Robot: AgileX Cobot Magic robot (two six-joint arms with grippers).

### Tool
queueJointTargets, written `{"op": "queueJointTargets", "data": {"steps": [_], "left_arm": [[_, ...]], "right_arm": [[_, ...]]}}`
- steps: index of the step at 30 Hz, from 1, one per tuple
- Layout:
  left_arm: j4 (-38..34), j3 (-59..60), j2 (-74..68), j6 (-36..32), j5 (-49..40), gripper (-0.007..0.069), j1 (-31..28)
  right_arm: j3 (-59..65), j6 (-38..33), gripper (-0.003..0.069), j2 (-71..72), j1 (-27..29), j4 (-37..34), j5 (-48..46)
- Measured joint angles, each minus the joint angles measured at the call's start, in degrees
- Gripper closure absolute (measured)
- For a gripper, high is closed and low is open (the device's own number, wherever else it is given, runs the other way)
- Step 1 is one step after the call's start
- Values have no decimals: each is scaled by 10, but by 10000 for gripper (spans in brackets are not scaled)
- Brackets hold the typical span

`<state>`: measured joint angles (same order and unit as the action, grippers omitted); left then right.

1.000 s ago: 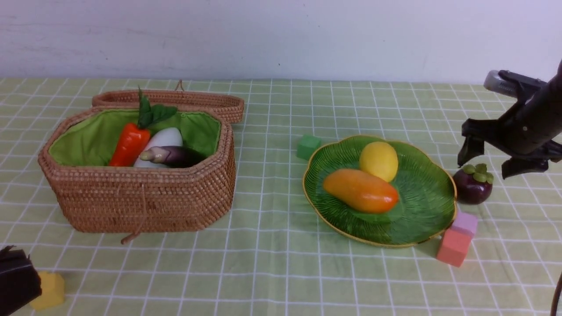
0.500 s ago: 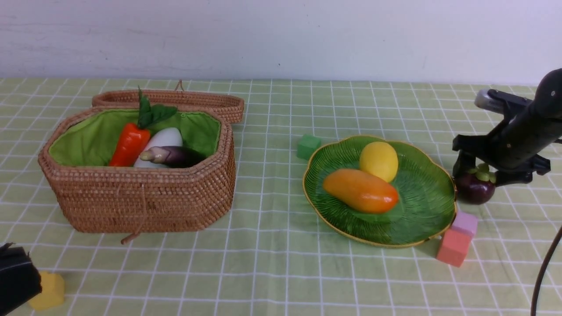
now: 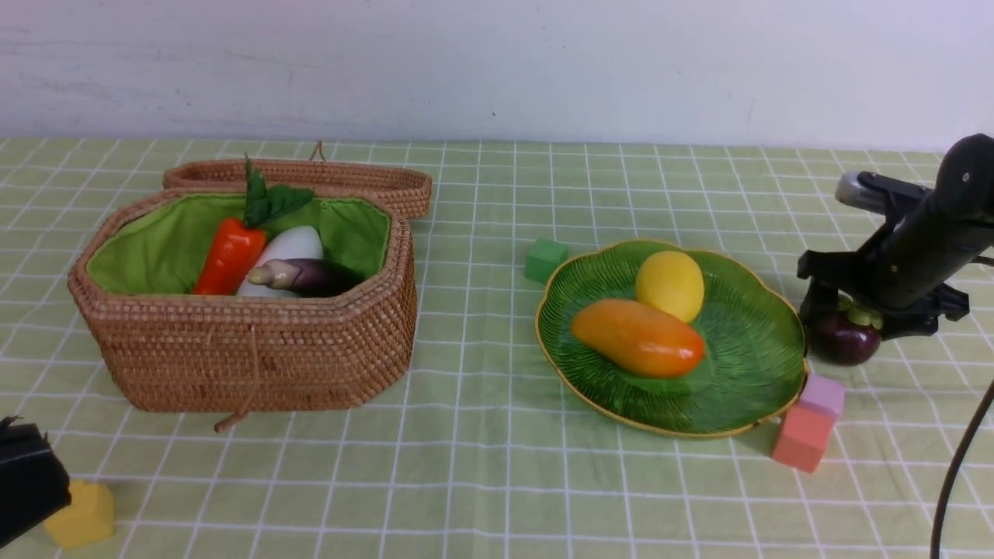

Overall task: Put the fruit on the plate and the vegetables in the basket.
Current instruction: Use the right arm to grab a mangosteen and put it into the right plate

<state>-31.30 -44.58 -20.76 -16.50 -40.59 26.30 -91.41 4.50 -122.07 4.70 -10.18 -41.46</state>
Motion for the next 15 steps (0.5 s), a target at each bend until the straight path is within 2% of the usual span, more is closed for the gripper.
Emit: {"op": "queueJointTargets", "data": {"steps": [10,15], "left_arm": [[0,0,0,0,3,638,0],[0,0,0,0,4,638,0]], "right_arm": [[-2,1,97,-5,0,-1,-11],[-2,-1,97,14,1,46,-51]]}}
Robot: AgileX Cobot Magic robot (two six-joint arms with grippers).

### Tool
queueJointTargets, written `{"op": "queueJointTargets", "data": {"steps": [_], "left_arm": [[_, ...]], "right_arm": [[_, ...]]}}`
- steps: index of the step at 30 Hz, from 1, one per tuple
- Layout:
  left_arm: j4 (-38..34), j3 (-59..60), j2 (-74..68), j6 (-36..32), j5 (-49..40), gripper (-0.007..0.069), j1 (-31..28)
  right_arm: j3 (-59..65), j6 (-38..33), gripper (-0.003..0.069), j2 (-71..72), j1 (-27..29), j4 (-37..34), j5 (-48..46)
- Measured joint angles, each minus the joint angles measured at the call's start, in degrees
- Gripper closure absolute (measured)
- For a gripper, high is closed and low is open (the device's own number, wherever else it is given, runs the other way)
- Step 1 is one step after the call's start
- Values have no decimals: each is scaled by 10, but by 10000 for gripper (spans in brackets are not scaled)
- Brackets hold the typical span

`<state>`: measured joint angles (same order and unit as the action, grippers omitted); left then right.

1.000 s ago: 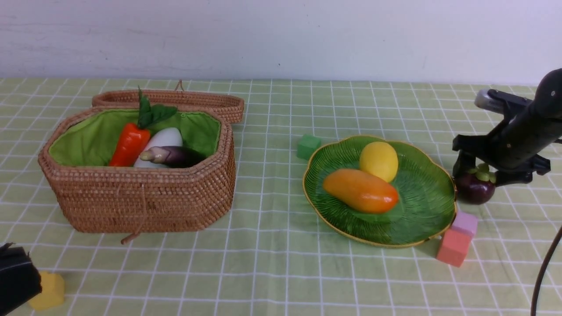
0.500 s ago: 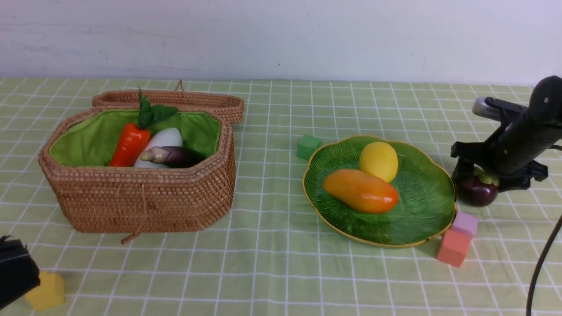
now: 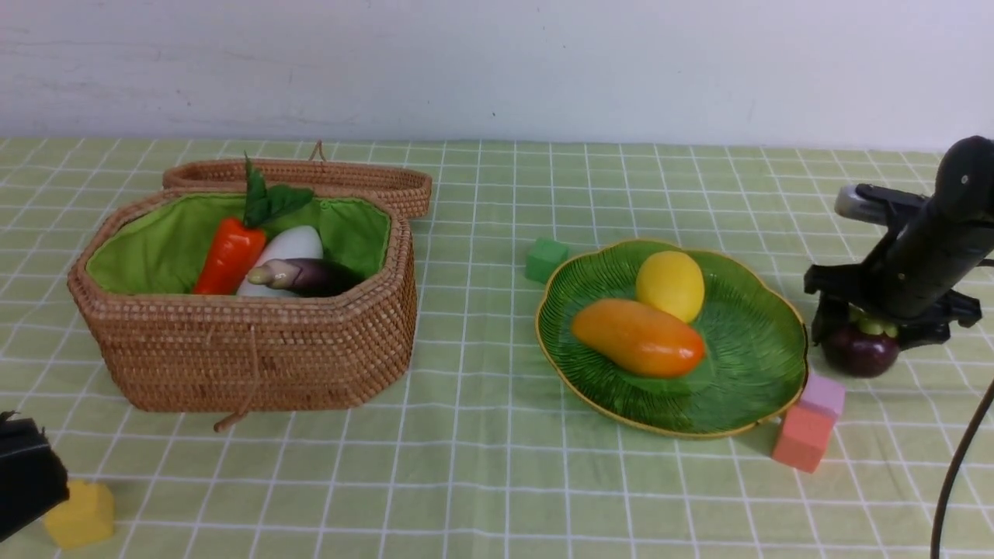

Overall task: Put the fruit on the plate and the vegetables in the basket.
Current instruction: Use the right arm to grab a mangosteen and put it into the right plate

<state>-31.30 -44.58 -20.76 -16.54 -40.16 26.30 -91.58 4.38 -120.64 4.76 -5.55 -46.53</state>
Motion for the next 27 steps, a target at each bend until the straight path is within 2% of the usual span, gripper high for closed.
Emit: {"op": "queueJointTargets", "data": {"steps": [3,7,12,18,24,27], "left_arm": [[0,0,0,0,0,638,0],[1,0,0,-9,0,638,0],[10,0,0,-15,0,637,0],[18,0,0,-17,0,634,0],[36,0,0,-17,0,634,0],[37,0,0,-17,0,634,0]], "right_arm": [[-2,0,97,34,1,4,-17],[-6,-5,97,89,-10,-31,-36],[10,-51,97,115,-74,-87,-53],[18,-57,97,89,-126,-73,-55],[18,-57,95,83,-129,-67,-46],[18,-57,39,83,-129,-67,-45]]}}
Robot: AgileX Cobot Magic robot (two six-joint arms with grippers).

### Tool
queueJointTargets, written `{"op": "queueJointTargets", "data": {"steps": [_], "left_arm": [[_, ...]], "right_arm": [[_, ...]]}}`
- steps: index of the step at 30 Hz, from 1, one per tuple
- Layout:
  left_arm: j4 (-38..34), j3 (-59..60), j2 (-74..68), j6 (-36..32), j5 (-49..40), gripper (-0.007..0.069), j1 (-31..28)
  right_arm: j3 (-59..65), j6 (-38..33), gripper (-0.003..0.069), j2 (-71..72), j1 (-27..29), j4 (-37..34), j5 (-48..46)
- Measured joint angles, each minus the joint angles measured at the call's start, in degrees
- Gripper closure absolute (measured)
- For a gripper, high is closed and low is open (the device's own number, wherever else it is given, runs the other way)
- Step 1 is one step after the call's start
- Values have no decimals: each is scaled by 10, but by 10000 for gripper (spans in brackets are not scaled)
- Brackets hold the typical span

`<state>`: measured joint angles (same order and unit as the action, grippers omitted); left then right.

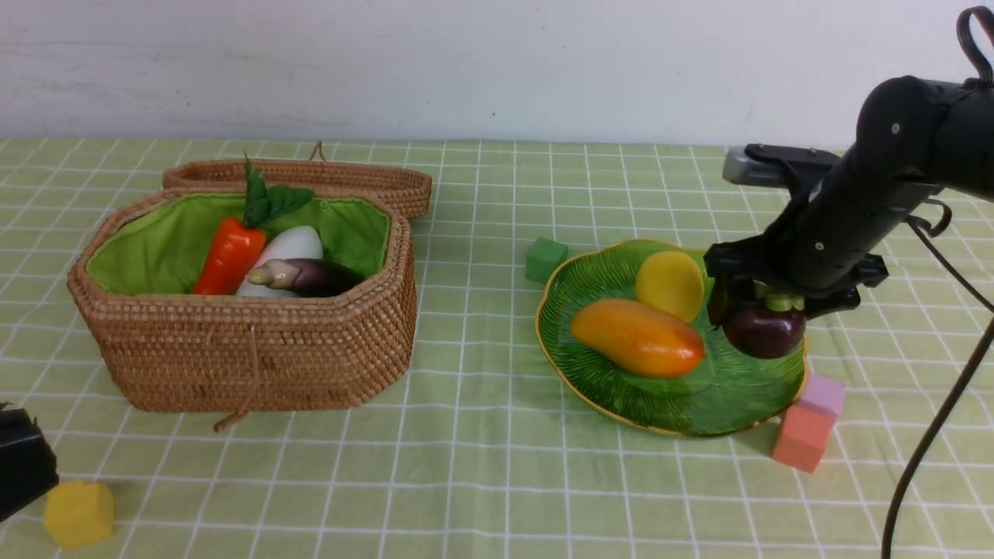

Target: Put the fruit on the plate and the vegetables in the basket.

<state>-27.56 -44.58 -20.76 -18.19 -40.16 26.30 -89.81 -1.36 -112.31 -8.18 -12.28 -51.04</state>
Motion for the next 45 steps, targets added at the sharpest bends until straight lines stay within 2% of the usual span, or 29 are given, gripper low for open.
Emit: {"op": "queueJointTargets", "data": {"steps": [4,8,11,14,18,20,22,26,27,29,37,41,45], "left_arm": [[1,0,0,0,0,632,0],[1,0,0,0,0,630,0],[6,0,0,0,0,629,0],[15,0,0,2,6,636,0],[39,0,4,11,9,637,0],[45,4,17,19,11,637,0],[49,24,47,30,30,637,0],[50,90,124,51,83,637,0],[50,94,124,51,86,637,0],[46,148,163,66,129,637,0],[15,281,197,90,253,637,0],[13,310,197,92,261,637,0],[13,343,197,92,265,637,0]], "right_arm": [[0,0,-21,18,0,0,0],[0,0,-4,50,0,7,-1],[0,0,43,86,0,21,-14],[0,0,126,137,0,38,-42],[0,0,328,236,0,75,-109],[1,0,405,270,0,82,-137],[13,4,519,321,0,88,-165],[91,18,653,444,0,74,-191],[91,18,657,444,0,73,-191],[161,39,673,541,0,69,-194],[376,110,661,838,0,71,-168],[439,118,659,907,0,77,-146],[496,119,655,926,0,75,-83]]}}
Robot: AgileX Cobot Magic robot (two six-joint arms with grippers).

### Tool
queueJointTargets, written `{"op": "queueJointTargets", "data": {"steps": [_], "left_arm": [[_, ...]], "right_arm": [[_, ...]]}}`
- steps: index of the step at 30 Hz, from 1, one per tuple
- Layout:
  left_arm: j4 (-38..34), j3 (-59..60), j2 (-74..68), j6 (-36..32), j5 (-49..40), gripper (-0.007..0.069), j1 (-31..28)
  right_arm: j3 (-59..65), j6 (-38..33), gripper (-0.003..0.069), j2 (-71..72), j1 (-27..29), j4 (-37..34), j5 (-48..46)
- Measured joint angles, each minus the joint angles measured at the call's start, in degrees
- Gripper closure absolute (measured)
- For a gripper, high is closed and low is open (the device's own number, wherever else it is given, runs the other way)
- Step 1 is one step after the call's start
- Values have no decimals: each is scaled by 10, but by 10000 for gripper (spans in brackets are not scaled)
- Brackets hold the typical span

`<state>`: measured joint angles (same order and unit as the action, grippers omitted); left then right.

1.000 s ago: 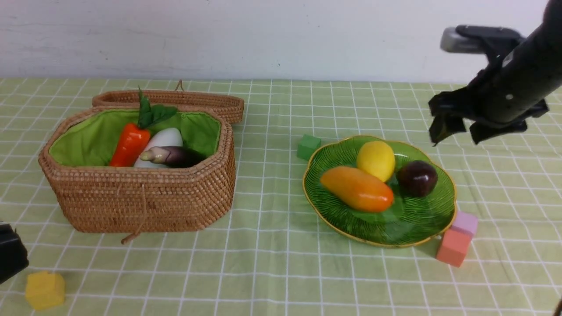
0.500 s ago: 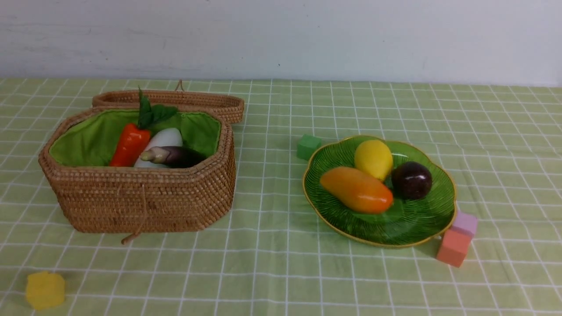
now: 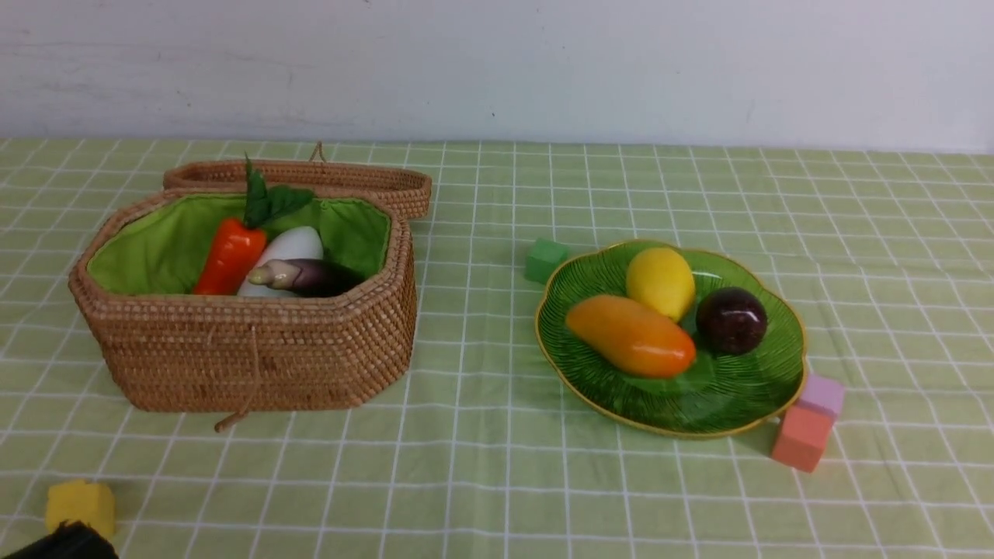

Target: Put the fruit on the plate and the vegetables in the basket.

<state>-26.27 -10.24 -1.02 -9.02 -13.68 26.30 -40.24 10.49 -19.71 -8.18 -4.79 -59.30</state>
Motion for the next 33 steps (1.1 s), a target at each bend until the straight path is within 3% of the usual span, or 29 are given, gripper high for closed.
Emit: {"op": "queueJointTargets", "data": {"steps": [15,18,26,31,33], "left_arm": [[-1,54,0,0,-11,637,0],[-1,55,0,0,-13,637,0],[-1,55,0,0,-13,637,0],[-1,55,0,0,-13,637,0],[-2,56,0,0,-13,637,0]], "right_arm": [[76,0,638,0,0,-2,25],[84,1,637,9,2,30,42],[267,-11,678,139,74,63,292],[407,3,678,199,80,66,347],[410,11,679,203,80,69,359]]}}
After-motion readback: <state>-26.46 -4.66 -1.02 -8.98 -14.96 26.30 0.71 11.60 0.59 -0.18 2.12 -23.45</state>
